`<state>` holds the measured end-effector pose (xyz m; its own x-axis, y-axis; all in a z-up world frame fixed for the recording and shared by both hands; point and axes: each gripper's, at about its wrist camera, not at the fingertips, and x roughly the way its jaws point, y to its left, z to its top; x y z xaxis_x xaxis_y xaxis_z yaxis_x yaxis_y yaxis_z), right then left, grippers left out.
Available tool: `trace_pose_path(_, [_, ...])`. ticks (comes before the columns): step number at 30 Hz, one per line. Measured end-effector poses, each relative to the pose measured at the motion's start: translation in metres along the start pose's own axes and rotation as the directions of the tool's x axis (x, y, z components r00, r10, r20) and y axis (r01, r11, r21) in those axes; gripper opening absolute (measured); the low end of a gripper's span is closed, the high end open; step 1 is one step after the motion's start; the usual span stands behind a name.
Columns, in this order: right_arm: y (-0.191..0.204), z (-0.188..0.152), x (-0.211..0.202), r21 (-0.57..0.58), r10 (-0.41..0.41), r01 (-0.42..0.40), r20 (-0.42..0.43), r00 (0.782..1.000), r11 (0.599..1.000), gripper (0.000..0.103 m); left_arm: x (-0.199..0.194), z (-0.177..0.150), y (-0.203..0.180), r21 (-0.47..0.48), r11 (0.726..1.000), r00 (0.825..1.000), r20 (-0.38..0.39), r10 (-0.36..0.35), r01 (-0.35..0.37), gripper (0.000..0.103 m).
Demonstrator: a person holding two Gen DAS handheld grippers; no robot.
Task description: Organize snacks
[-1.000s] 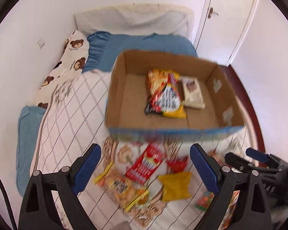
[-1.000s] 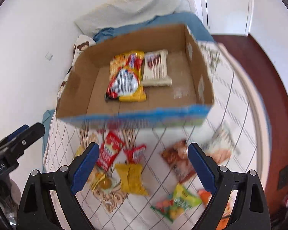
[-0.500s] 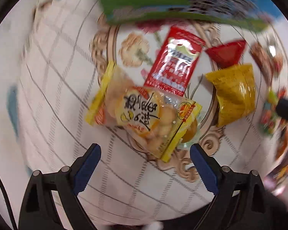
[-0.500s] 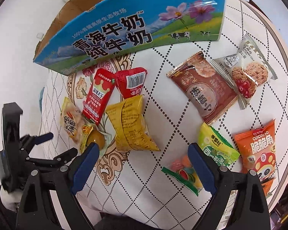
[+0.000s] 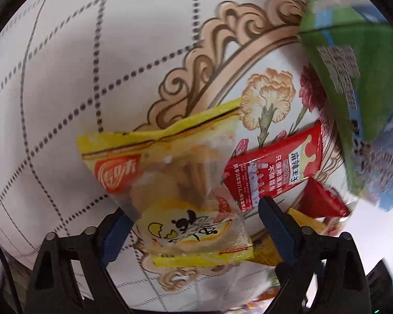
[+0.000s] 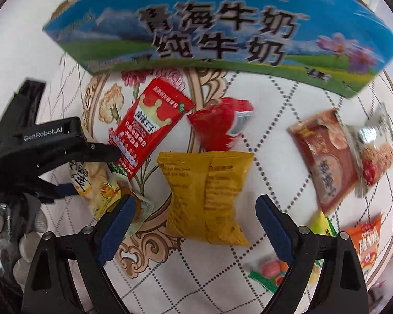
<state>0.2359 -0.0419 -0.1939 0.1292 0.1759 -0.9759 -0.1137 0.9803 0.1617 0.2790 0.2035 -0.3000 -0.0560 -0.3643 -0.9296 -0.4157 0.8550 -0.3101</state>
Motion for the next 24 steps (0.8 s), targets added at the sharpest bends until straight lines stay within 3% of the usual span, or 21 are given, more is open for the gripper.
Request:
trace_pose_path(2, [0.007,0.001,0.012,-0.031,-0.017,0.016,-0.028,0.999,0.999,0.063,-0.004,-0.007,-0.011,0.128,0.988,0.996,0.04,0.084,-0.089,0.074])
trace_pose_path(3, [0.009,0.001,0.018,-0.049,-0.03,0.028,-0.04,0.999,0.998,0.056,-0.005,-0.013,-0.016,0.19,0.971,0.989,0.063,0.136,-0.146,0.073])
trace_pose_path(4, [0.011,0.001,0.024,-0.069,-0.038,0.034,-0.05,0.998,0.997,0.053,-0.006,-0.017,-0.019,0.232,0.954,0.981,0.086,0.176,-0.192,0.073])
trace_pose_path(7, [0.016,-0.002,0.029,-0.124,-0.044,0.038,-0.049,0.998,0.991,0.05,-0.008,-0.04,-0.022,0.384,0.852,0.934,0.169,0.315,-0.357,0.073])
trace_pose_path(10, [0.019,-0.013,0.029,-0.165,-0.025,0.008,-0.099,0.995,0.986,0.048,-0.001,-0.063,-0.01,0.449,0.789,0.907,0.167,0.387,-0.42,0.073])
trace_pose_path(12, [0.018,-0.024,0.031,-0.182,-0.012,-0.016,-0.149,0.989,0.983,0.048,0.003,-0.072,0.002,0.437,0.8,0.91,0.144,0.389,-0.412,0.073])
trace_pose_path(16, [0.013,-0.031,0.033,-0.121,0.033,-0.057,-0.189,0.981,0.991,0.057,0.001,-0.068,0.03,0.295,0.917,0.963,0.095,0.251,-0.268,0.08])
trace_pose_path(18, [0.013,-0.03,0.033,-0.091,0.044,-0.062,-0.187,0.981,0.994,0.063,-0.005,-0.064,0.039,0.209,0.958,0.98,0.088,0.18,-0.195,0.082])
trace_pose_path(21, [0.022,-0.028,0.028,-0.109,0.008,-0.025,-0.158,0.987,0.994,0.064,-0.011,-0.062,0.05,0.128,0.984,0.989,0.089,0.115,-0.125,0.082])
trace_pose_path(24, [0.03,-0.03,0.028,-0.115,-0.01,-0.006,-0.146,0.989,0.993,0.065,-0.016,-0.065,0.058,0.109,0.988,0.989,0.109,0.101,-0.113,0.081])
